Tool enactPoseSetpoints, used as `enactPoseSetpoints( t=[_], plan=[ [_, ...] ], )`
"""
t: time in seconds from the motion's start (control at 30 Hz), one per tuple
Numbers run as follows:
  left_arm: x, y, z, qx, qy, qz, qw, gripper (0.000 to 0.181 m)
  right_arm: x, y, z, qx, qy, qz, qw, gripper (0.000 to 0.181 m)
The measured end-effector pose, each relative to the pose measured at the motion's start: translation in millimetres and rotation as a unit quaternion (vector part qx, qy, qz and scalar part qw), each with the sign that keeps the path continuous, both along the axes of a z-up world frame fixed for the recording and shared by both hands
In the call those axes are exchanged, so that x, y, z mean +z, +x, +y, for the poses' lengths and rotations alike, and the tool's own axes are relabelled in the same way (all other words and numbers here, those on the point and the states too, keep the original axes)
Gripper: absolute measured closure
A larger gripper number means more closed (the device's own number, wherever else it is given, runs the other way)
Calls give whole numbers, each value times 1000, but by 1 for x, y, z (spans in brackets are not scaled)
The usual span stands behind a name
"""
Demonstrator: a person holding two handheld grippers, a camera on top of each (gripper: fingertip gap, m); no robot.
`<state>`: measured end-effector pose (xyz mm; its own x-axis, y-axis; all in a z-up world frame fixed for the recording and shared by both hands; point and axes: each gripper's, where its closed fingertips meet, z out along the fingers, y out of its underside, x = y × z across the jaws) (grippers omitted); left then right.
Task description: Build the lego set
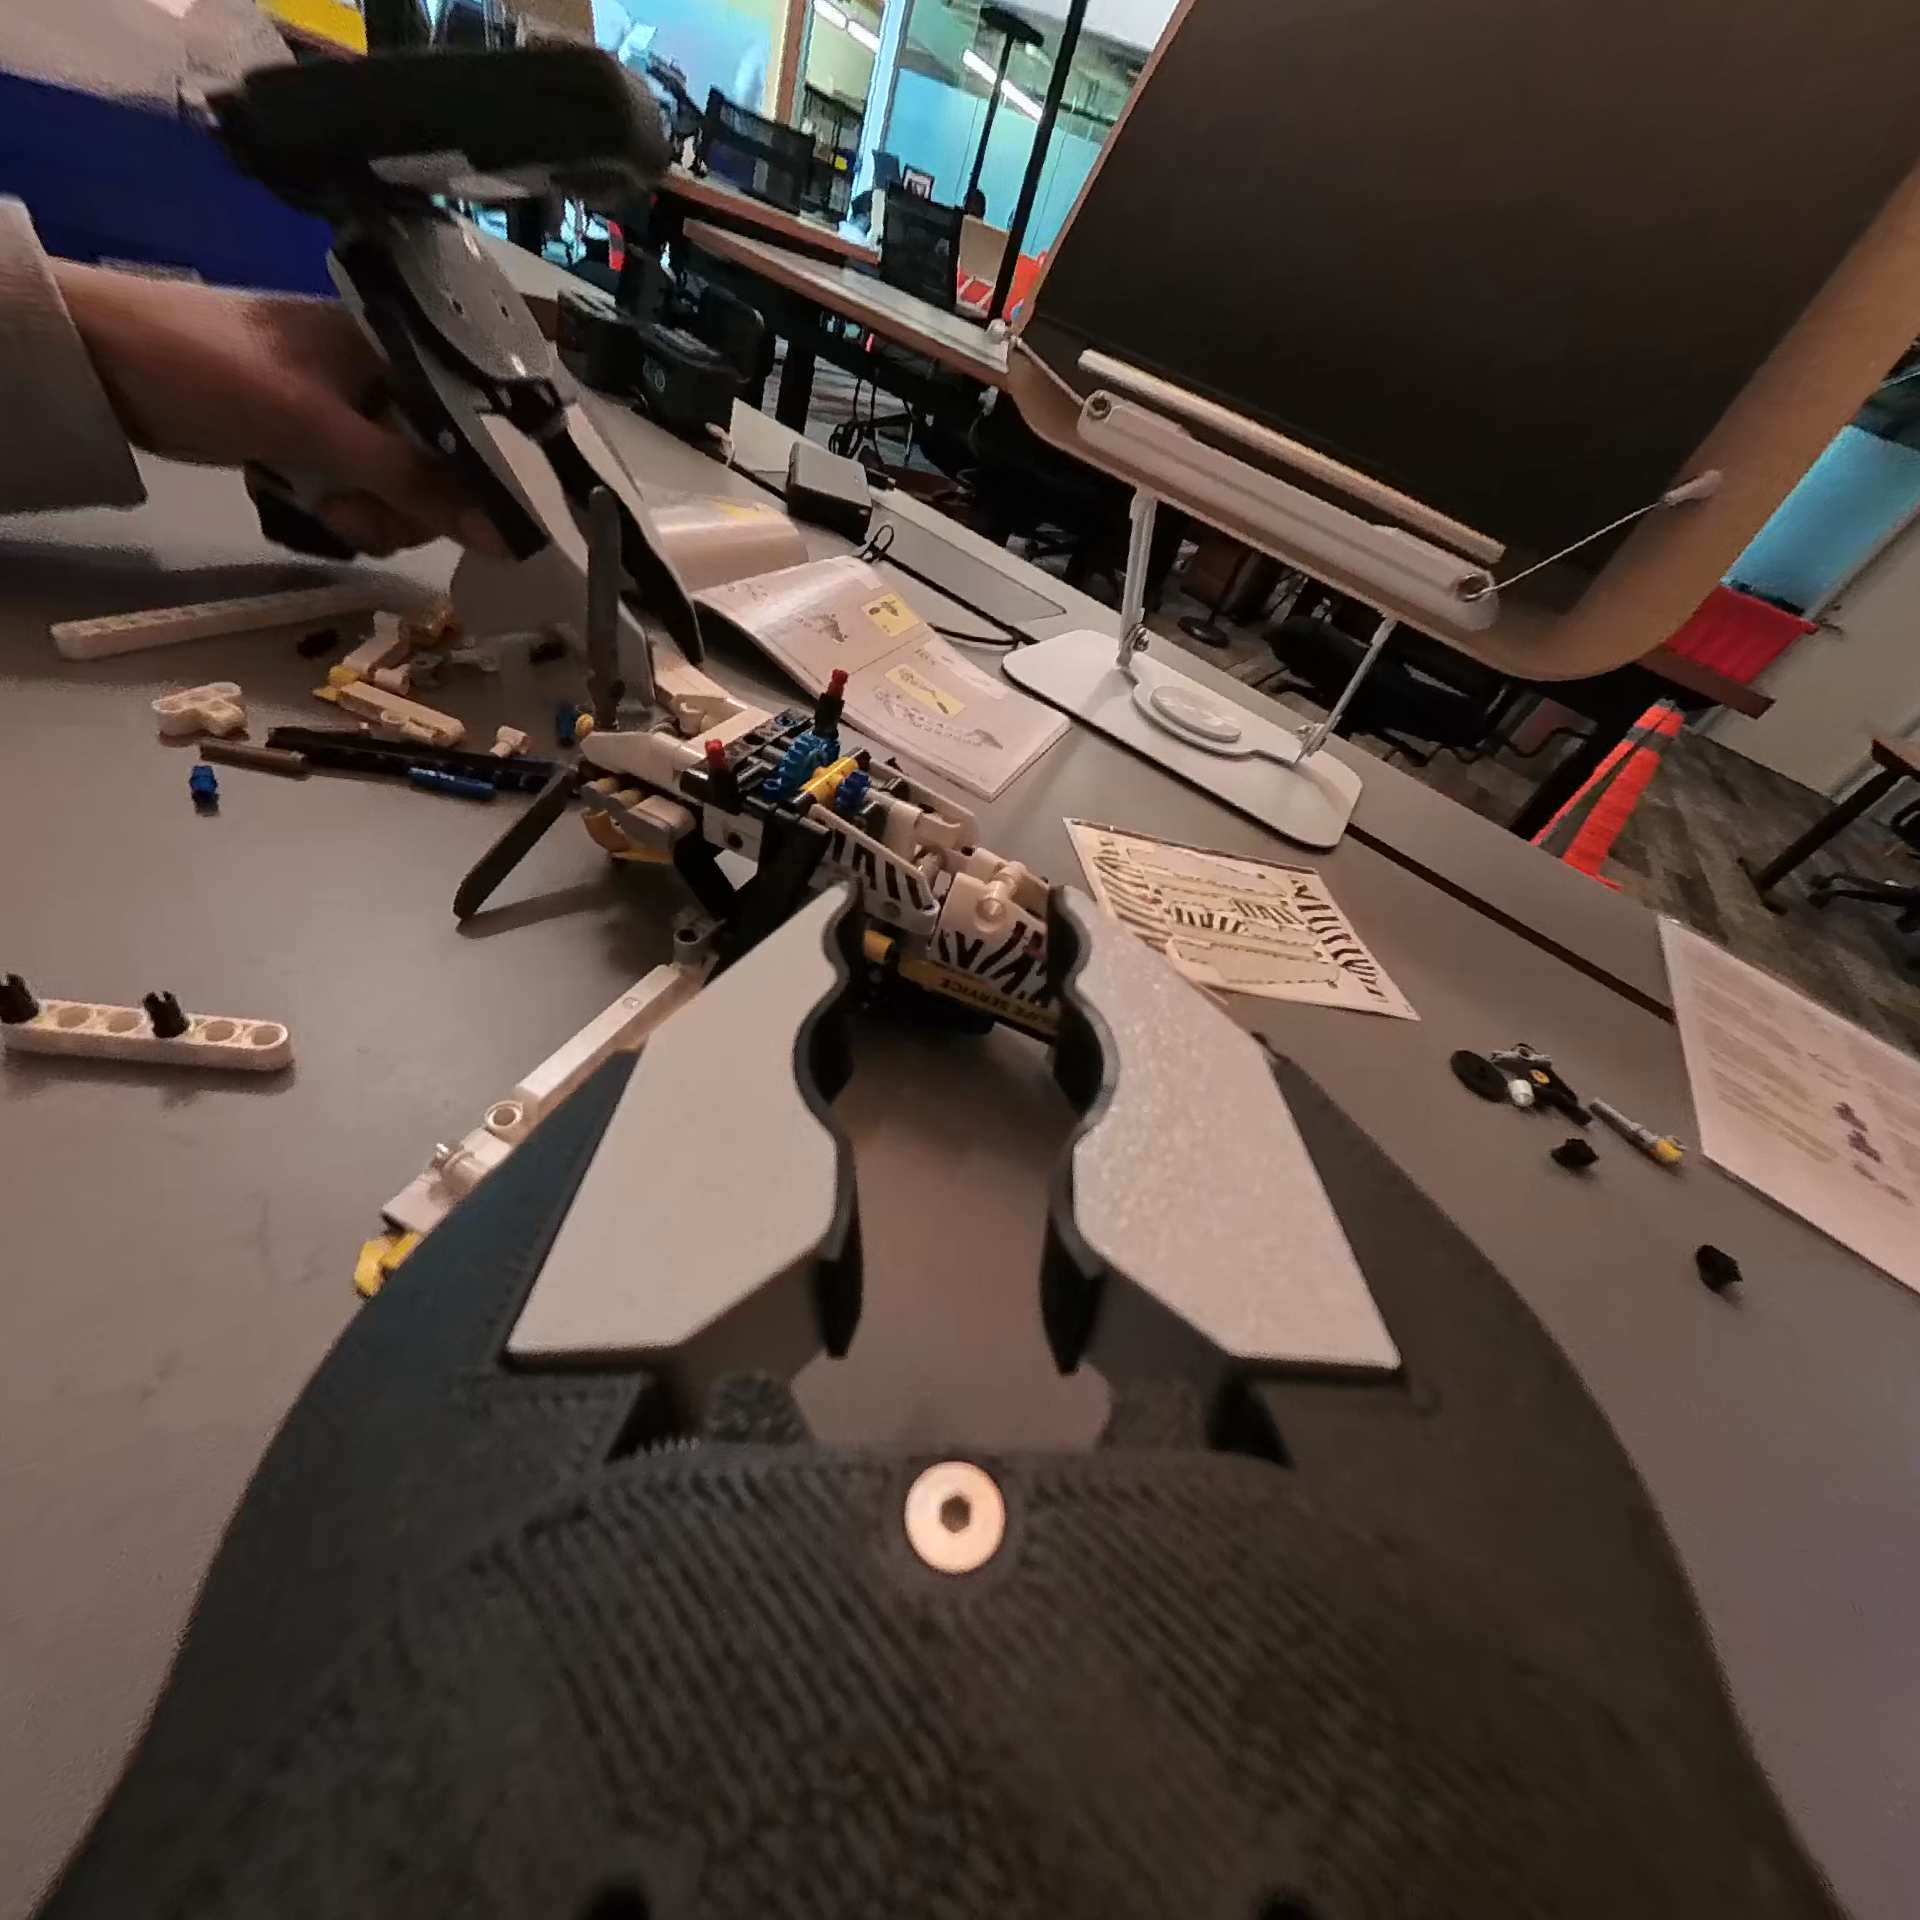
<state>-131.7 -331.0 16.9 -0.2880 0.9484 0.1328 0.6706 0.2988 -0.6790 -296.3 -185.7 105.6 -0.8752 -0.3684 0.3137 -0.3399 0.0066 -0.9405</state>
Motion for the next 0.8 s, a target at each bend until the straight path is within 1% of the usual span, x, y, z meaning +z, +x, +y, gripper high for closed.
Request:
enactPoseSetpoints(
  t=[0.07, 0.13, 0.2, 0.27, 0.33, 0.43, 0.53, 0.57, 0.6, 0.7, 0.8],
  plan=[
    [2, 0, 5, -10, 3, 2, 1000, 155, 5, -1, 1, 3, -9, -16, 1000, 149],
    [10, -1, 3, -2, -16, 19, 1000, 155, 7, -2, 1, 5, -11, -28, 1000, 149],
    [30, 0, -3, 23, -44, 59, 997, 156, 7, -3, 0, 4, -9, -31, 999, 149],
    [60, 3, -7, 54, -64, 131, 988, 156, 10, -5, 1, 1, -15, -32, 999, 150],
    [92, 5, 0, 67, -57, 225, 970, 156, 14, -7, 3, -2, -28, -36, 999, 152],
    [132, 10, 16, 66, -47, 346, 935, 157, 23, -12, 6, -7, -46, -56, 997, 153],
    [163, 20, 24, 99, -89, 429, 894, 157, 30, -17, 10, -4, -59, -81, 995, 156],
    [168, 23, 26, 110, -103, 442, 884, 157, 31, -17, 12, 1, -61, -88, 994, 158],
    [171, 24, 31, 112, -112, 447, 880, 157, 33, -17, 13, 6, -63, -94, 994, 159],
    [168, 23, 39, 111, -130, 444, 880, 157, 36, -18, 16, 9, -69, -107, 992, 159],
    [165, 22, 45, 109, -115, 451, 879, 157, 39, -24, 18, 8, -73, -131, 989, 159]
  ],
)
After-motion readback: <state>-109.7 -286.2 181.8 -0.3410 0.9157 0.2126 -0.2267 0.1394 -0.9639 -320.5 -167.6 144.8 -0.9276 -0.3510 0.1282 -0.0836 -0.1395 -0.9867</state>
